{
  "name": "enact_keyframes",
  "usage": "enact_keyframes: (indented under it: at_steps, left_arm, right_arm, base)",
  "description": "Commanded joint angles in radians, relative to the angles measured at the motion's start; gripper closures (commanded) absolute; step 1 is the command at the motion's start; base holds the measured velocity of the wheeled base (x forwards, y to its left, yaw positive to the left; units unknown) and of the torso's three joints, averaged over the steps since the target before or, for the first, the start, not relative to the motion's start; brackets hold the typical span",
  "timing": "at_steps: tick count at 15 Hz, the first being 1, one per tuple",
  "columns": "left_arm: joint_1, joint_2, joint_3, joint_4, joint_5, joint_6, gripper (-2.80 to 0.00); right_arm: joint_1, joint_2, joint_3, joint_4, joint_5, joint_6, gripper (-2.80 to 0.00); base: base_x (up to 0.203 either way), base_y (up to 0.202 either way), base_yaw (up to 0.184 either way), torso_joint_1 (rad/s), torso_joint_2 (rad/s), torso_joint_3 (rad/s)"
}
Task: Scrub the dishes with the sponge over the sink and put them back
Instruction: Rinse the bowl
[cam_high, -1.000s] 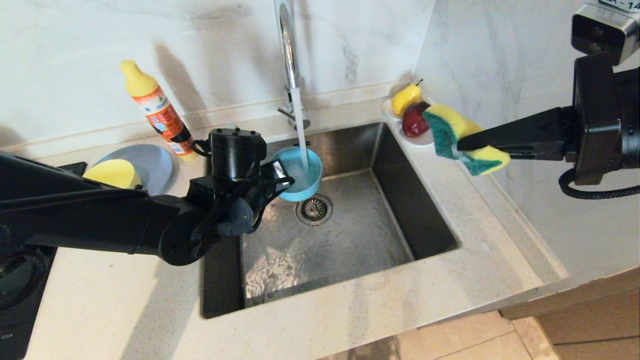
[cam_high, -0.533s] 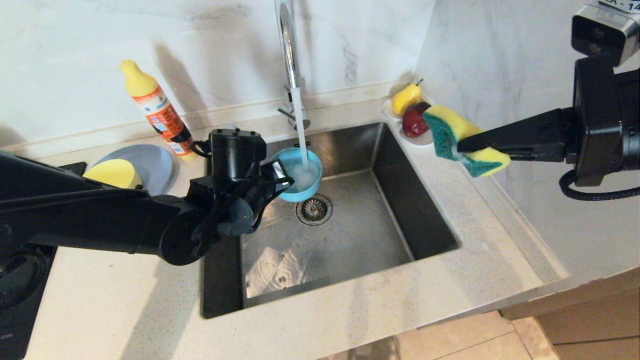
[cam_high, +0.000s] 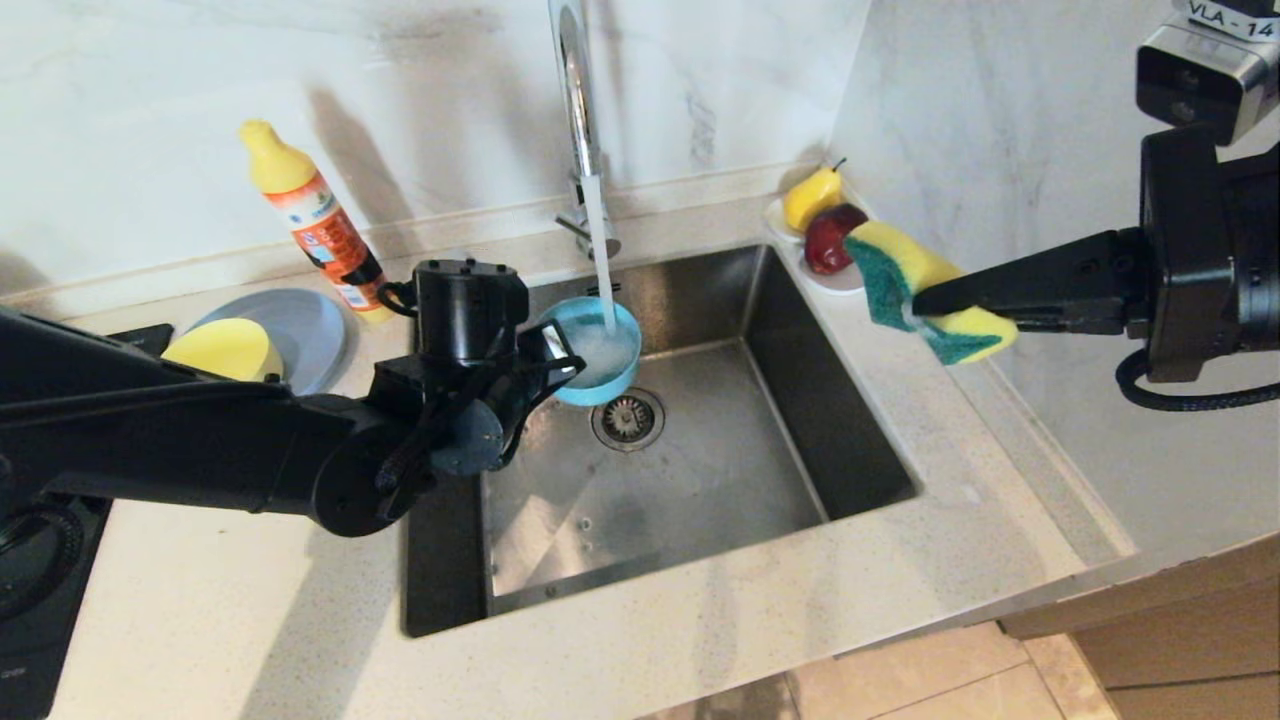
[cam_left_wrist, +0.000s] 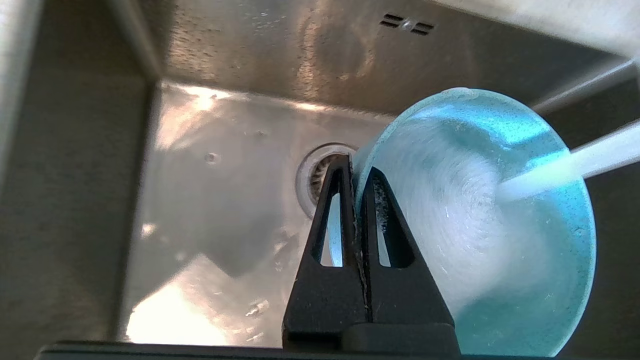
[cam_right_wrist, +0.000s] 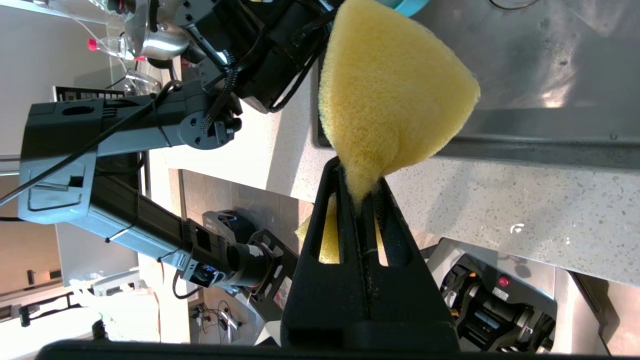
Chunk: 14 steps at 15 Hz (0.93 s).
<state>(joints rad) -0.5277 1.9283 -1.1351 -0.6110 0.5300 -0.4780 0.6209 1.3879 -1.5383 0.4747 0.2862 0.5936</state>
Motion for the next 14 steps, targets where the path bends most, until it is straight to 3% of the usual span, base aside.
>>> enact_keyframes:
  at_steps: [1,4,6,7,11,12,14]
  left_arm:
    - [0.003,-0.042,0.057,-0.052,0.007,0.048,0.00]
    - [0.019,-0.103,0.154,-0.193,0.007,0.188,0.00]
    - [0.023,-0.112,0.167,-0.218,0.008,0.211,0.00]
    - [0.025,-0.125,0.192,-0.266,0.008,0.254,0.00]
    - [0.032,-0.189,0.402,-0.623,0.005,0.537,0.00]
    - [0.032,-0.195,0.412,-0.642,0.003,0.556,0.00]
    - [0.033,-0.213,0.487,-0.791,-0.001,0.652,0.00]
  right_arm:
    - [0.000,0.002,0.003,0.002,0.002,0.003,0.00]
    - [0.000,0.002,0.006,0.002,0.002,0.005,0.00]
    - [0.000,0.002,0.006,0.003,0.002,0.005,0.00]
    - [0.000,0.004,0.008,0.004,0.002,0.005,0.00]
    - [0.000,0.010,0.020,0.002,0.002,0.005,0.00]
    - [0.000,0.012,0.021,0.002,0.002,0.005,0.00]
    - [0.000,0.014,0.021,0.002,0.002,0.005,0.00]
  base:
    - [0.000,0.000,0.000,0.000,0.00,0.000]
    - [0.000,0.000,0.000,0.000,0.00,0.000]
    - [0.000,0.000,0.000,0.000,0.00,0.000]
    - [0.000,0.000,0.000,0.000,0.00,0.000]
    - [0.000,0.000,0.000,0.000,0.00,0.000]
    - [0.000,0.000,0.000,0.000,0.00,0.000]
    - [0.000,0.000,0.000,0.000,0.00,0.000]
